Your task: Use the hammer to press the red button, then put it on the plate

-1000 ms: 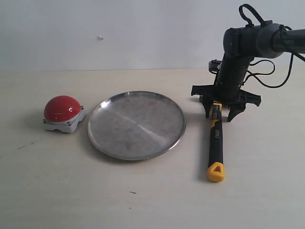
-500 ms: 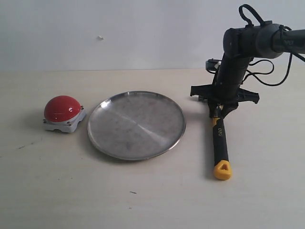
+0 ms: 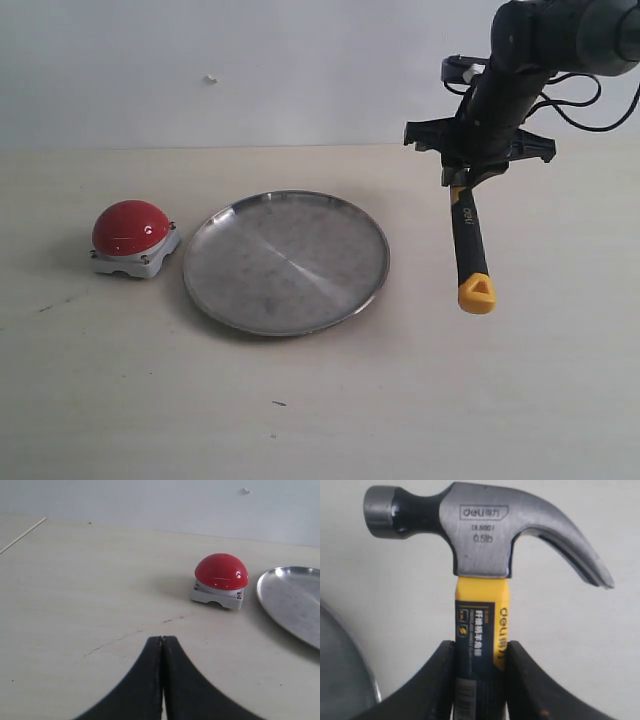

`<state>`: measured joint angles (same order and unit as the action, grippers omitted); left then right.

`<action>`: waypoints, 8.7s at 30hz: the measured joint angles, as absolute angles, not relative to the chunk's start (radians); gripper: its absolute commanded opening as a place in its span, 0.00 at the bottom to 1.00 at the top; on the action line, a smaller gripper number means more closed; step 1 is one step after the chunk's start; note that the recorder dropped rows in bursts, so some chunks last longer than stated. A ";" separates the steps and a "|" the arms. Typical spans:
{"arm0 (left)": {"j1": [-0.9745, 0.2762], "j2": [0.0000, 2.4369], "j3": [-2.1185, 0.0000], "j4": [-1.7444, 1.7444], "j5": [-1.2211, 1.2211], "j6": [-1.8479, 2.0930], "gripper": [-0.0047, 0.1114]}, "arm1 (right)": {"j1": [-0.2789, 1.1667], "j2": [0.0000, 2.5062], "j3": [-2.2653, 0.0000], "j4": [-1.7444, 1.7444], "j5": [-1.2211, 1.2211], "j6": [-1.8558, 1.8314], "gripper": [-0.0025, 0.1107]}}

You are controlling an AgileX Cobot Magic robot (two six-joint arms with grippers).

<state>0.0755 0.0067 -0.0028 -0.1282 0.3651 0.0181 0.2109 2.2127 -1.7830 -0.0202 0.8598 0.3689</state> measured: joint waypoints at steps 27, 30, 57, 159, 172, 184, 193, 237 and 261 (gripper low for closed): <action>0.075 0.007 -0.003 -0.128 0.365 0.018 0.04 | 0.244 1.657 -0.812 -0.054 -0.366 0.378 0.02; 0.075 0.007 -0.003 -0.128 0.365 0.018 0.04 | 0.244 1.657 -0.788 -0.037 -0.422 0.376 0.02; 0.075 0.007 0.001 -0.155 -0.049 0.011 0.04 | 0.244 1.689 -0.724 -0.077 -0.714 0.436 0.02; -0.626 1.998 -1.089 0.892 -0.753 -0.787 0.67 | 0.261 1.689 -0.756 -0.429 -0.724 0.869 0.02; -0.626 1.998 -1.089 0.894 -0.670 -0.830 0.67 | 0.383 1.689 -0.756 -0.338 -0.724 0.742 0.02; -0.626 1.998 -1.089 0.941 -0.626 -0.902 0.67 | 0.383 1.689 -0.756 -0.324 -0.740 0.742 0.02; -0.626 1.998 -1.089 0.946 -0.623 -0.916 0.67 | 0.383 1.689 -0.756 -0.324 -0.744 0.742 0.02; -0.626 1.998 -1.089 0.928 -0.604 -0.950 0.04 | 0.383 1.689 -0.757 -0.323 -0.753 0.775 0.02; -0.546 1.979 -1.089 1.045 -0.774 -1.084 0.04 | 0.385 1.686 -0.768 -0.327 -0.802 0.689 0.45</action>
<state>-0.5464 1.9792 -1.0891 1.0445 -0.7738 -1.0842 0.3853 1.6858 -0.7682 -0.3275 -0.8018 0.6893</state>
